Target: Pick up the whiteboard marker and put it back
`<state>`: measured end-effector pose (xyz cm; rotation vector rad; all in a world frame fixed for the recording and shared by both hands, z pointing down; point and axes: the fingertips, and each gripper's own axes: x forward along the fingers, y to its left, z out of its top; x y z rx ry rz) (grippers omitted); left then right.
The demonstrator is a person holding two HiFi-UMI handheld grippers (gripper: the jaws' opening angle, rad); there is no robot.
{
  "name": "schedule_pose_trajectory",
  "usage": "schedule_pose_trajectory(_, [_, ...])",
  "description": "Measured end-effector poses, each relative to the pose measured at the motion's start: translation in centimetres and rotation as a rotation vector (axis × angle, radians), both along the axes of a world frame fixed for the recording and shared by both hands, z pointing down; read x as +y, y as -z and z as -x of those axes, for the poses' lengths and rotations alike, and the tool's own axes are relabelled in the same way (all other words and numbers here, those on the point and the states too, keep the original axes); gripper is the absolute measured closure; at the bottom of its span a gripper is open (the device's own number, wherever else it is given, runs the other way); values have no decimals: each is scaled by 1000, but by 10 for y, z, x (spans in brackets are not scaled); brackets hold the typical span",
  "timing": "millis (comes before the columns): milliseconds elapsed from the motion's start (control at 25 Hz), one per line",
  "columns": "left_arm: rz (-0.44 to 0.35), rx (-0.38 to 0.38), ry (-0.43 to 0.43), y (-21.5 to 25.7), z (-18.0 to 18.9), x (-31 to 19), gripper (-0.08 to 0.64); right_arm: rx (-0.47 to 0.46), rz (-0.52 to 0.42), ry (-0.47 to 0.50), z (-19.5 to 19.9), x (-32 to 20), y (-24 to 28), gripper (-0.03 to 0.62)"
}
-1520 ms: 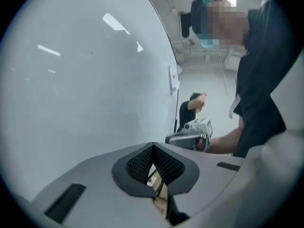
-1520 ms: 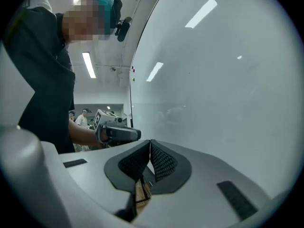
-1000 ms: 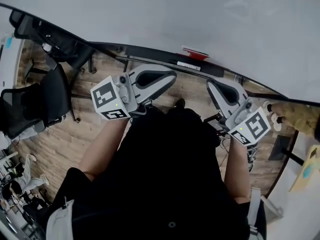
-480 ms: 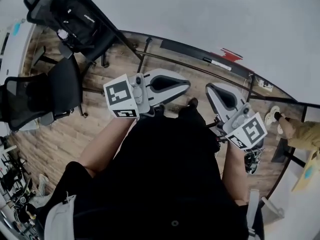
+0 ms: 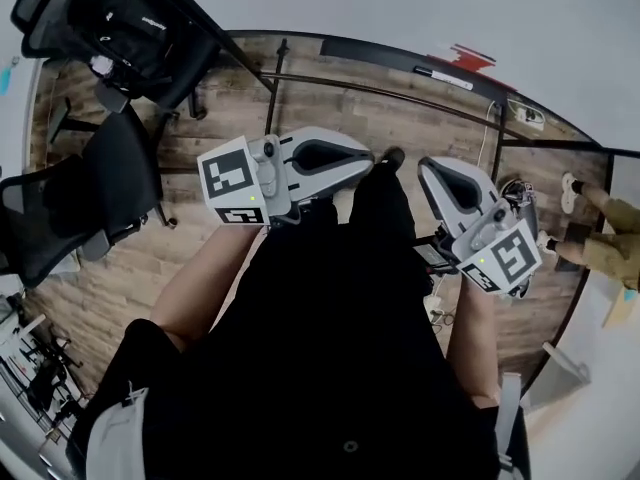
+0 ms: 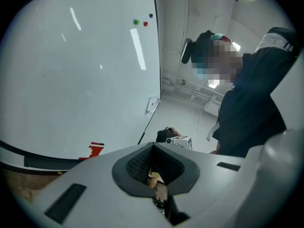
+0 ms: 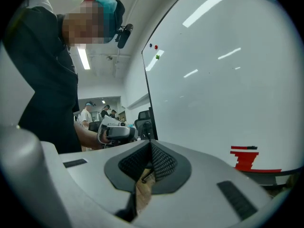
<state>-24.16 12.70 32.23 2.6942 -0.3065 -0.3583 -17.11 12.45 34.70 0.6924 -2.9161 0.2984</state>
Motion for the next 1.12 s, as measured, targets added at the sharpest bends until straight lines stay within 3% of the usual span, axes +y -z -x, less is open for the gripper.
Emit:
schedule_pose_trajectory(160, [13,-2,-47,-6,-6,4,549,7,10,-3,1,10,-7,574])
schedule_pose_trajectory(560, [-27,-12,-57,4,-16,-11,548,6,-60,3,10,-3,6,574])
schedule_pose_trajectory(800, [63,-14,-42,-32,-3,-14,548,70,-82,-113,-14,9,6,574])
schedule_pose_trajectory(1120, [83,-15,-9,-46,-5,-18,548,82,-39,-220,-51,20,-4,574])
